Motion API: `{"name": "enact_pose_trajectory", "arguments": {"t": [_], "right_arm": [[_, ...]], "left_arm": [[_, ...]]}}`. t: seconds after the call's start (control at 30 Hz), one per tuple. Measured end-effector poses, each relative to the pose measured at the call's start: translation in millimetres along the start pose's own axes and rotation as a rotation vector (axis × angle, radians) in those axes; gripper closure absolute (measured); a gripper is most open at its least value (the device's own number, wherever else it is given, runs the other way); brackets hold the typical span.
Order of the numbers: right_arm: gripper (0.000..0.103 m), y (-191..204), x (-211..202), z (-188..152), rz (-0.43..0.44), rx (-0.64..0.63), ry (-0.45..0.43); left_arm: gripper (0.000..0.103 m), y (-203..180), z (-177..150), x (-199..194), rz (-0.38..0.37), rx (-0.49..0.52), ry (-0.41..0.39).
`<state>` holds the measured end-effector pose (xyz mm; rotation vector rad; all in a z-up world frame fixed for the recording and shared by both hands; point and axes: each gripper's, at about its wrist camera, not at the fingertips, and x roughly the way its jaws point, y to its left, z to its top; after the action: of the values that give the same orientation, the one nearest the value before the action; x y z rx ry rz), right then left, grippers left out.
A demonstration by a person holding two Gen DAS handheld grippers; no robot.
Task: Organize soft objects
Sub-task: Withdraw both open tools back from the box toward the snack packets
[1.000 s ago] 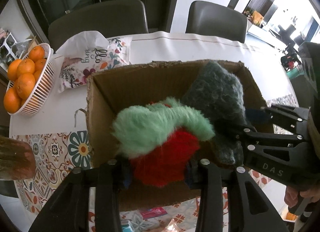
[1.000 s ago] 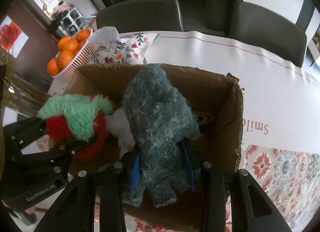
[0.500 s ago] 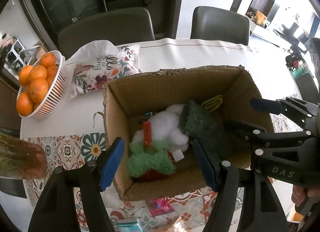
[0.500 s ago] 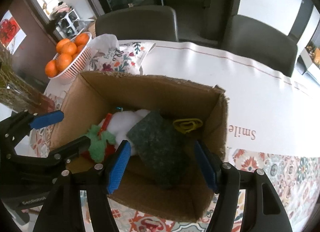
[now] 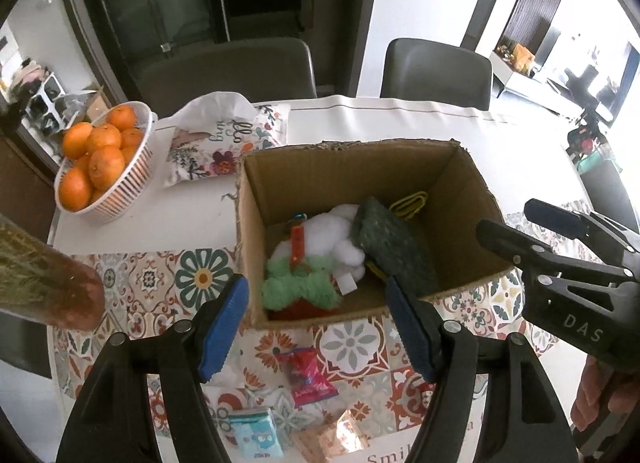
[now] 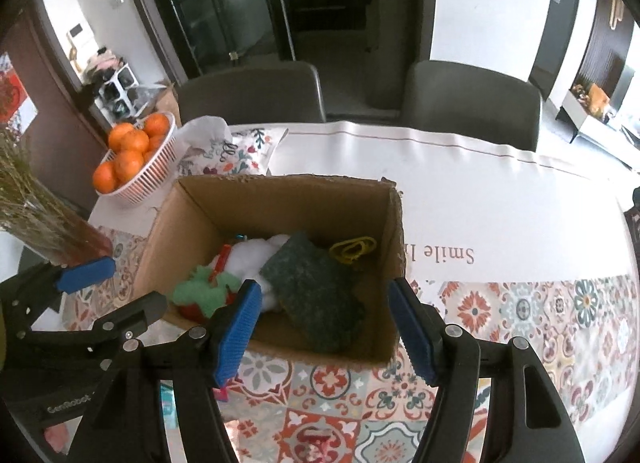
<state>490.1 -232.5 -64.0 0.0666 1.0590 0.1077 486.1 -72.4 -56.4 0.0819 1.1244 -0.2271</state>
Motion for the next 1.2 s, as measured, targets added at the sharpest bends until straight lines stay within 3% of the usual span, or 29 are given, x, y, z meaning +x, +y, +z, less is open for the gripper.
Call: {"name": "enact_pose_trajectory", "arguments": {"t": [0.27,0.5,1.2], "right_arm": [[0.036,5.0,-30.1,-20.6,0.003,0.011,-0.044],[0.036,6.6,-36.2,-37.5,0.023,0.024,-0.029],[0.036,6.9,-15.8,-101.2,0.065,0.073,0.089]], "left_arm": [[0.031,-3.1,-20.7,-23.5,-0.002,-0.014,-0.038],[0.030,-3.6,-40.4,-36.1,0.003,-0.038,-0.046],[0.030,-3.9,-101.3,-18.5,0.033,-0.090,0.063]]}}
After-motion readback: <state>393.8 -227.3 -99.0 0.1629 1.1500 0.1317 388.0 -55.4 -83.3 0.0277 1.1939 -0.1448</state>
